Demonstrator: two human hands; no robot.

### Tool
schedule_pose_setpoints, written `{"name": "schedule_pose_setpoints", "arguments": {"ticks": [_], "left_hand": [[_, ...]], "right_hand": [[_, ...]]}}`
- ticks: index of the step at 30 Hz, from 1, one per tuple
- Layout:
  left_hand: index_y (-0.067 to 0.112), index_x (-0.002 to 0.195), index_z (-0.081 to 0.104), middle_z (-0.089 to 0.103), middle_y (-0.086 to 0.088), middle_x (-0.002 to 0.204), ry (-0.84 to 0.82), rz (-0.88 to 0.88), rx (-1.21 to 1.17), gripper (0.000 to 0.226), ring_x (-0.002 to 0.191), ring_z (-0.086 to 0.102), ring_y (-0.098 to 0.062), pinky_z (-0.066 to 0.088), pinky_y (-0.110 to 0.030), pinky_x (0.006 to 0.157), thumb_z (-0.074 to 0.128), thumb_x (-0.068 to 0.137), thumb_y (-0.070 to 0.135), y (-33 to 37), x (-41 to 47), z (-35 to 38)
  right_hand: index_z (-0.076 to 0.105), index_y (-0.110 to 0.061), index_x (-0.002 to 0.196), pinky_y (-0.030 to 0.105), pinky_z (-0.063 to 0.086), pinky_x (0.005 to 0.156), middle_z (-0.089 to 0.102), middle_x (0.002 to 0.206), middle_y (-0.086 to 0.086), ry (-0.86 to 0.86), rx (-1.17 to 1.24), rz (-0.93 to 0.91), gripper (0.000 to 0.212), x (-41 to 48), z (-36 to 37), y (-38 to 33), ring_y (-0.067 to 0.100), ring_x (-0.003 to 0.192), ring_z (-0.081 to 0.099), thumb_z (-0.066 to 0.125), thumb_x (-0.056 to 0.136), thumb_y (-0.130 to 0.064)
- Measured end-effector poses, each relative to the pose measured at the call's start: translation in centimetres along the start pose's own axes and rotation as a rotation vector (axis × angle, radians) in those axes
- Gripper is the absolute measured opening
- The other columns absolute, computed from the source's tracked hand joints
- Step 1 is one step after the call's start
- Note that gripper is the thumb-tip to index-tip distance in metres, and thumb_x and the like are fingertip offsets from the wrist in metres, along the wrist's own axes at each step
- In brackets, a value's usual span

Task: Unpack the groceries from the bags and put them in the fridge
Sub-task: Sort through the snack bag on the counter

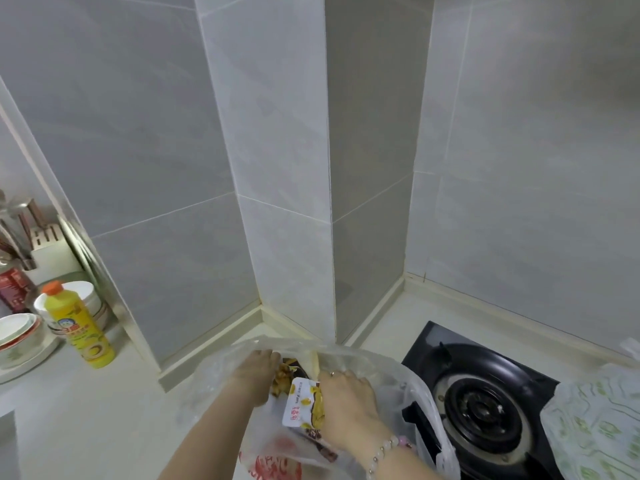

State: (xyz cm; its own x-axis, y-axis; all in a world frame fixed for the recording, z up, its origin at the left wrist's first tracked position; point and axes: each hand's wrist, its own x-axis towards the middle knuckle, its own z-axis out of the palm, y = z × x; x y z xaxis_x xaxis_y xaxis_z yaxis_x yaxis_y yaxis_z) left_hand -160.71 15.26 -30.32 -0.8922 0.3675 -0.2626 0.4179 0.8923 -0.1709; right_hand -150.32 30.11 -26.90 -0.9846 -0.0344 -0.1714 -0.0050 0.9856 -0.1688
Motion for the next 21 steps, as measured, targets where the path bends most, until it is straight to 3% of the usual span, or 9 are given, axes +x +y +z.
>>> {"name": "schedule_pose_setpoints", "arguments": {"ticks": [6,9,12,13,14,15,16,17,21], "left_hand": [[0.008,0.147,0.015,0.029,-0.008,0.147,0.040,0.041,-0.017,0.067,0.135,0.029,-0.024,0.020,-0.028,0.109,0.051,0.091,0.006,1.4,-0.2,0.0],[0.004,0.145,0.022,0.032,-0.012,0.146,0.014,0.020,-0.167,0.057,0.130,0.033,-0.021,0.021,-0.021,0.107,0.046,0.093,0.003,2.0,-0.6,-0.1],[0.000,0.138,0.032,0.037,-0.015,0.142,0.001,0.109,-0.201,0.043,0.124,0.038,-0.017,0.023,-0.012,0.101,0.040,0.096,0.002,2.3,-1.4,-0.3],[0.001,0.129,0.041,0.045,-0.012,0.134,0.003,0.180,-0.175,0.033,0.119,0.047,-0.011,0.027,-0.012,0.097,0.038,0.096,0.001,2.4,-1.6,-0.5],[0.004,0.109,0.052,0.059,-0.009,0.113,0.028,0.218,-0.219,0.022,0.098,0.059,0.002,0.036,-0.008,0.086,0.035,0.097,-0.001,2.7,-2.0,-0.8],[0.009,0.083,0.054,0.063,-0.004,0.080,0.047,0.236,-0.263,0.029,0.066,0.059,0.009,0.042,-0.007,0.066,0.031,0.097,-0.003,3.2,-2.8,-1.2],[0.011,0.066,0.046,0.055,0.003,0.054,0.099,0.194,-0.355,0.038,0.044,0.050,0.003,0.038,-0.008,0.048,0.029,0.096,-0.005,3.5,-3.3,-1.6],[0.012,0.059,0.040,0.045,0.007,0.044,0.122,0.157,-0.446,0.041,0.039,0.041,0.000,0.032,-0.008,0.041,0.029,0.095,-0.005,3.5,-3.4,-1.4],[0.019,0.057,0.038,0.044,0.008,0.054,0.049,0.208,-0.323,0.043,0.060,0.045,-0.008,0.029,-0.008,0.042,0.035,0.096,0.001,2.5,-3.9,-0.4]], "right_hand": [[0.037,-0.011,0.138,0.036,0.032,0.107,0.046,0.136,0.009,-0.007,-0.015,0.008,0.061,0.3,0.1,0.7,0.026,0.127,0.040,0.064,0.083,-0.010],[0.037,-0.011,0.139,0.036,0.031,0.107,0.045,0.138,0.009,-0.003,-0.026,0.006,0.063,0.4,0.2,0.8,0.025,0.128,0.039,0.064,0.082,-0.008],[0.036,-0.012,0.139,0.036,0.031,0.106,0.045,0.138,0.009,-0.015,-0.021,0.012,0.062,0.4,0.2,0.8,0.025,0.128,0.038,0.064,0.083,-0.010],[0.038,-0.011,0.138,0.035,0.032,0.105,0.046,0.137,0.009,-0.018,-0.023,0.016,0.060,0.4,0.2,0.8,0.025,0.127,0.039,0.063,0.084,-0.010],[0.040,-0.011,0.136,0.035,0.032,0.104,0.048,0.135,0.009,-0.024,-0.029,0.019,0.057,0.3,0.2,0.9,0.026,0.126,0.040,0.062,0.084,-0.010],[0.041,-0.011,0.135,0.035,0.033,0.103,0.049,0.134,0.010,-0.031,-0.032,0.019,0.054,0.3,0.2,0.8,0.026,0.125,0.041,0.061,0.084,-0.009],[0.043,-0.011,0.133,0.035,0.033,0.102,0.050,0.132,0.010,-0.036,-0.035,0.018,0.051,0.2,0.1,0.8,0.026,0.123,0.042,0.060,0.085,-0.008],[0.047,-0.010,0.129,0.034,0.034,0.101,0.051,0.130,0.011,-0.038,-0.034,0.018,0.046,0.1,0.1,0.7,0.026,0.122,0.044,0.058,0.085,-0.008],[0.056,-0.011,0.117,0.032,0.038,0.095,0.056,0.122,0.010,-0.025,-0.010,0.028,0.031,-0.2,-0.3,0.4,0.025,0.115,0.048,0.057,0.086,-0.008]]}}
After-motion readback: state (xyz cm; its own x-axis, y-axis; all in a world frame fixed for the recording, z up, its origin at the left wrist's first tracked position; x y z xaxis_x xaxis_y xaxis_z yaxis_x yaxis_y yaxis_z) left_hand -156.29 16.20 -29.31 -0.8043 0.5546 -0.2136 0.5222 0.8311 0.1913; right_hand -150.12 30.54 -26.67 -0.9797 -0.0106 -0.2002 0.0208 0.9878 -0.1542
